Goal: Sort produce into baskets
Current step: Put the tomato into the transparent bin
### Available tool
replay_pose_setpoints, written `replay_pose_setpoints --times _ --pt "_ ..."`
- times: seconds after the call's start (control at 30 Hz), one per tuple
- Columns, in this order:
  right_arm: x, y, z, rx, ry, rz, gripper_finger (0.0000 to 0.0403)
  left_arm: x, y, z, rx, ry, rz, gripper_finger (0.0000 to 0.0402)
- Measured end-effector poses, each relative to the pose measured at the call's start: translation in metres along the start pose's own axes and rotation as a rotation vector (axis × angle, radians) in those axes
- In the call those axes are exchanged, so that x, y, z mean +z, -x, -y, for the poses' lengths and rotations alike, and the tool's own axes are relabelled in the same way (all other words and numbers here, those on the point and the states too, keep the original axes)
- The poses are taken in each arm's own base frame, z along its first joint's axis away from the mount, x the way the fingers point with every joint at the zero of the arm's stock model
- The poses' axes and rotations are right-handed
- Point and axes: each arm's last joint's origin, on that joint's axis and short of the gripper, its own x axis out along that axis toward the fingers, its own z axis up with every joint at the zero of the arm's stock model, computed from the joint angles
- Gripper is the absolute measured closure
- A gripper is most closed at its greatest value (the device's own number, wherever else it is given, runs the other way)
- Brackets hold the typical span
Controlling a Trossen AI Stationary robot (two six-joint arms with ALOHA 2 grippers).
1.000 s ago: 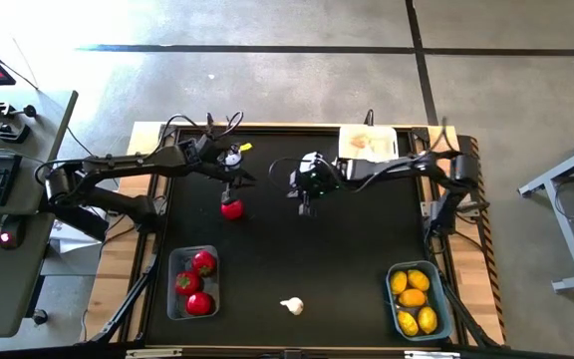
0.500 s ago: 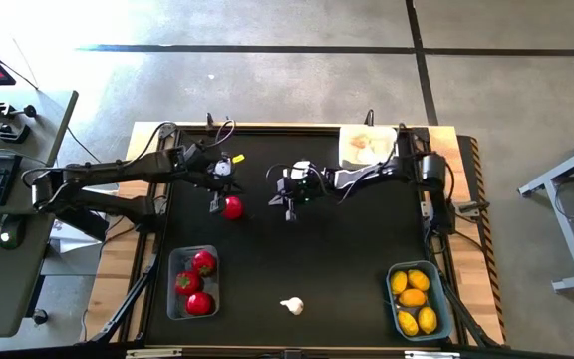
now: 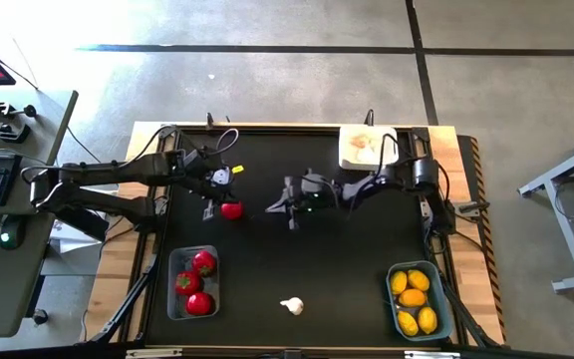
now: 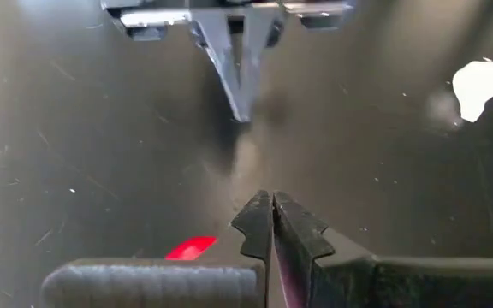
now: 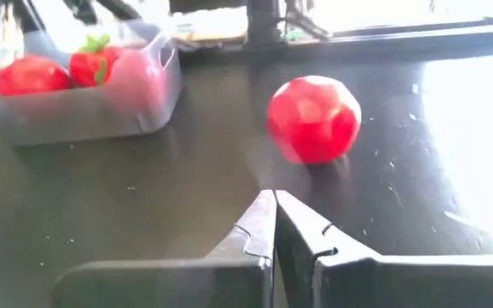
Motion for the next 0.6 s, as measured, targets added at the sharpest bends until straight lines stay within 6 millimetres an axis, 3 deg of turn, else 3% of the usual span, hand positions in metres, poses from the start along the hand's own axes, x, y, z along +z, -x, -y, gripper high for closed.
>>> replay_pose_setpoints --times 0.33,0.6 --pt "-0.023 0.017 -0.022 -0.067 -0.072 0.031 0.0403 -0.001 0.007 0.010 -0.047 0.038 -0.139 0.0395" --pt "-0.023 0.013 -0.039 -0.041 -0.059 0.029 0.0403 0.002 -0.008 0.020 -0.033 0.051 -0.342 0.0314"
